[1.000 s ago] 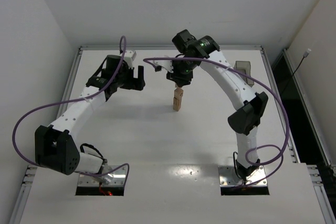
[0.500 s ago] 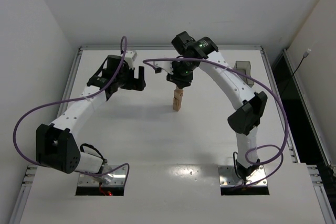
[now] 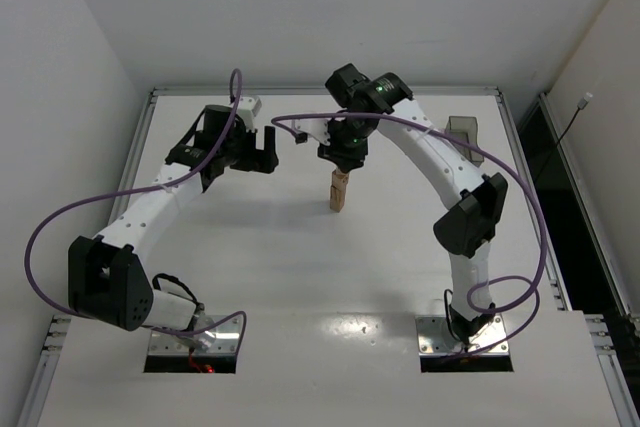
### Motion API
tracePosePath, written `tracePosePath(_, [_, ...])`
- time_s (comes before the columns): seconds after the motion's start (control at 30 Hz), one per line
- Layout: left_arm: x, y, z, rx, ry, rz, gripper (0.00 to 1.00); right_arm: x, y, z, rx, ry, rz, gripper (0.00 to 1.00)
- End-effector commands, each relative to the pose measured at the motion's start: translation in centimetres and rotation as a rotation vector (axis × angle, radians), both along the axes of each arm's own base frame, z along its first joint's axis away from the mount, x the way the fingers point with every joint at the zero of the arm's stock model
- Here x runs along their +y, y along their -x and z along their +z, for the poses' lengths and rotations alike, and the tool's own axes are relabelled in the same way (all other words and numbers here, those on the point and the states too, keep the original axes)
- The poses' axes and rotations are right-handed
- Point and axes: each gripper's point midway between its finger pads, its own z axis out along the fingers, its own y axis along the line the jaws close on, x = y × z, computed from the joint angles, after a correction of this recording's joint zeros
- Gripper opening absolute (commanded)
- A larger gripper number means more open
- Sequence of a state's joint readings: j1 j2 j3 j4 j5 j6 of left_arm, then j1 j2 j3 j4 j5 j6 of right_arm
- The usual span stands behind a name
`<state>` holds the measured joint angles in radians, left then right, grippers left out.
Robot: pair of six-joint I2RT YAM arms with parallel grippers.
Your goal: Build the wood block tower
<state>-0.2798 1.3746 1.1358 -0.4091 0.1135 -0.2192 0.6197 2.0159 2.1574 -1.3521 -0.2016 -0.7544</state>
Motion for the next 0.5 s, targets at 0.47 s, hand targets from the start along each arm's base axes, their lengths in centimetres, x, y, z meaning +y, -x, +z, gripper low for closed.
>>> tracePosePath(0.47, [-0.44,-1.3,1.41,-0.042,0.039,-0.004,0.89,-0.43,1.23,-0.45,0.048,0.032,-0.009,0.02])
